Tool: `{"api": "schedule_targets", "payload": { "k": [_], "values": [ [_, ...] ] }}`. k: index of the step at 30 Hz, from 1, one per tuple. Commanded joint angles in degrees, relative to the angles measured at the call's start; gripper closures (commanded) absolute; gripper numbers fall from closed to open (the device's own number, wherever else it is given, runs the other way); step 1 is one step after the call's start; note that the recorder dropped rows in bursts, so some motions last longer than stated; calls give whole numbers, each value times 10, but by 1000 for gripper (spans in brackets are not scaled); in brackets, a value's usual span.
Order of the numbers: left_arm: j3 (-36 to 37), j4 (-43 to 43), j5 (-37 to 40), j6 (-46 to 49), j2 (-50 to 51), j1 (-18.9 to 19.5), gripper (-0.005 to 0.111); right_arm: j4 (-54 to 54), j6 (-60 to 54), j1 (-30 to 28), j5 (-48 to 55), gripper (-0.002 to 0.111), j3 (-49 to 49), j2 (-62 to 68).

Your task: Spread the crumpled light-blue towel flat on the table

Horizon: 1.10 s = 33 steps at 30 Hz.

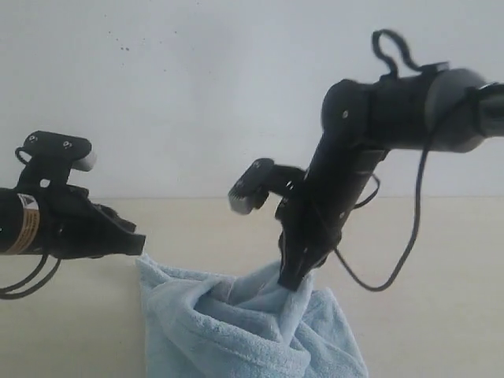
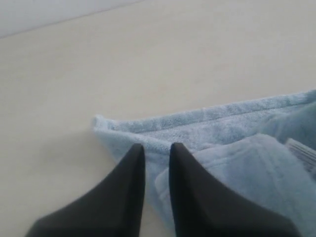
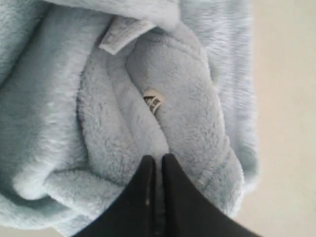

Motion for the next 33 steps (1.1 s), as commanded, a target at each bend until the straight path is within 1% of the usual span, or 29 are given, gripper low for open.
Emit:
{"api": "schedule_targets", "payload": {
  "k": [1, 3, 4, 5, 7, 10, 13, 16, 18, 20, 23, 26, 28, 33],
  "values": [
    [-43, -45, -184, 22, -2, -3, 89, -57, 92, -46, 2, 108, -2, -77],
    [-57, -79, -294, 100, 6, -3, 89, -82, 142, -70, 14, 108, -2, -102],
    [-60, -92, -330, 133, 12, -3, 89, -97, 165, -82, 24, 108, -2, -114],
    [-61, -109, -364, 165, 20, -3, 89, -105, 181, -94, 35, 108, -2, -125],
    [-61, -131, -394, 176, 41, -4, 89, -114, 188, -115, 48, 108, -2, -142],
    [-61, -120, -397, 161, 79, -9, 89, -144, 227, -144, 48, 108, -2, -165],
    [-61, -118, -397, 161, 110, -12, 89, -180, 335, -168, 66, 108, -2, -182],
    [-61, -118, -397, 163, 120, -12, 89, -234, 346, -191, 138, 108, -1, -185],
    [-64, -119, -398, 163, 119, -12, 89, -268, 350, -206, 138, 108, -1, -182],
    [-64, -120, -405, 163, 111, -12, 89, -294, 380, -229, 138, 108, -1, -181],
    [-64, -116, -422, 157, 98, -12, 89, -299, 404, -262, 124, 108, -1, -181],
    [-64, -138, -424, 159, 88, -12, 89, -295, 431, -289, 112, 108, -1, -179],
    [-64, -151, -424, 159, 84, -12, 89, -290, 439, -298, 110, 108, -1, -177],
    [-64, -154, -429, 159, 84, -12, 89, -268, 438, -298, 88, 108, -1, -172]
  ]
}}
